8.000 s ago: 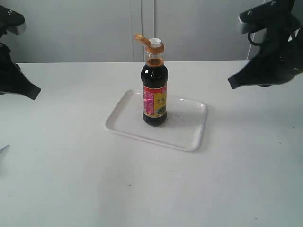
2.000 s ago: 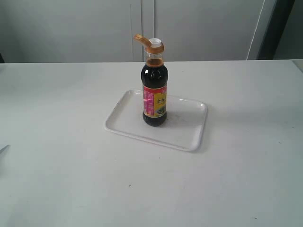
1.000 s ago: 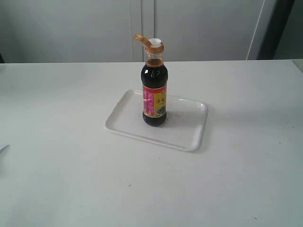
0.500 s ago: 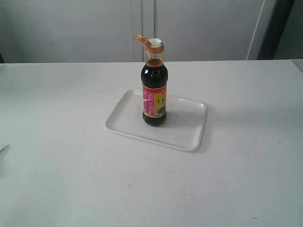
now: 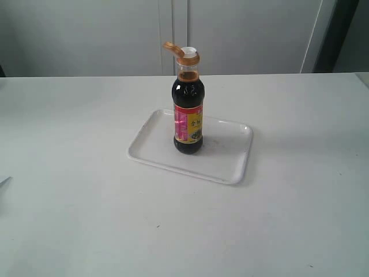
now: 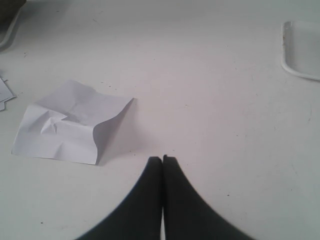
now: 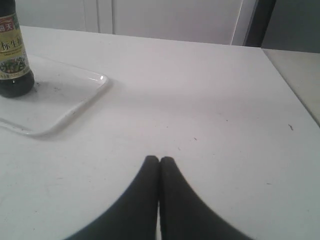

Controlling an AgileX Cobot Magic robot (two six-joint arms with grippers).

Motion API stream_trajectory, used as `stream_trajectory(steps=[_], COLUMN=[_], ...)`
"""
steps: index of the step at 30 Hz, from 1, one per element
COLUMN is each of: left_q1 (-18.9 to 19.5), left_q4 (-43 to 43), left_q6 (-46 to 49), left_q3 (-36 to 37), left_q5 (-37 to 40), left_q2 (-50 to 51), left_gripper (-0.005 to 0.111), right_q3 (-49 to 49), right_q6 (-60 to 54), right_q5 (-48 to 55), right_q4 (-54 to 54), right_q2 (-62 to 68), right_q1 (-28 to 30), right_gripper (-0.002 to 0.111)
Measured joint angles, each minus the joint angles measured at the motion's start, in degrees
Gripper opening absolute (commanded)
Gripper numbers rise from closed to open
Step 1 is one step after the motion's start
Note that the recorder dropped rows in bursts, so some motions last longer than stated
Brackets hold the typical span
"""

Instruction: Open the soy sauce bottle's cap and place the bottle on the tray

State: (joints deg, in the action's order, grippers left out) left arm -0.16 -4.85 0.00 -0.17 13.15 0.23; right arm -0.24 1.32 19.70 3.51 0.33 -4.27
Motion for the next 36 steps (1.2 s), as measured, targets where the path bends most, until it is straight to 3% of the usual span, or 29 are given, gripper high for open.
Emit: stream_trajectory(steps=[36], left_q1=[0.0], left_q4=[0.0], left_q6=[0.0], left_q3=[0.0], left_q5=[0.0], left_q2=[0.0], left_gripper=[0.0], right_q3=[0.0], right_q6=[0.92], right_q5=[0.14], right_q4=[0.0], right_q2=[0.0], right_q1=[0.0], right_gripper=[0.0])
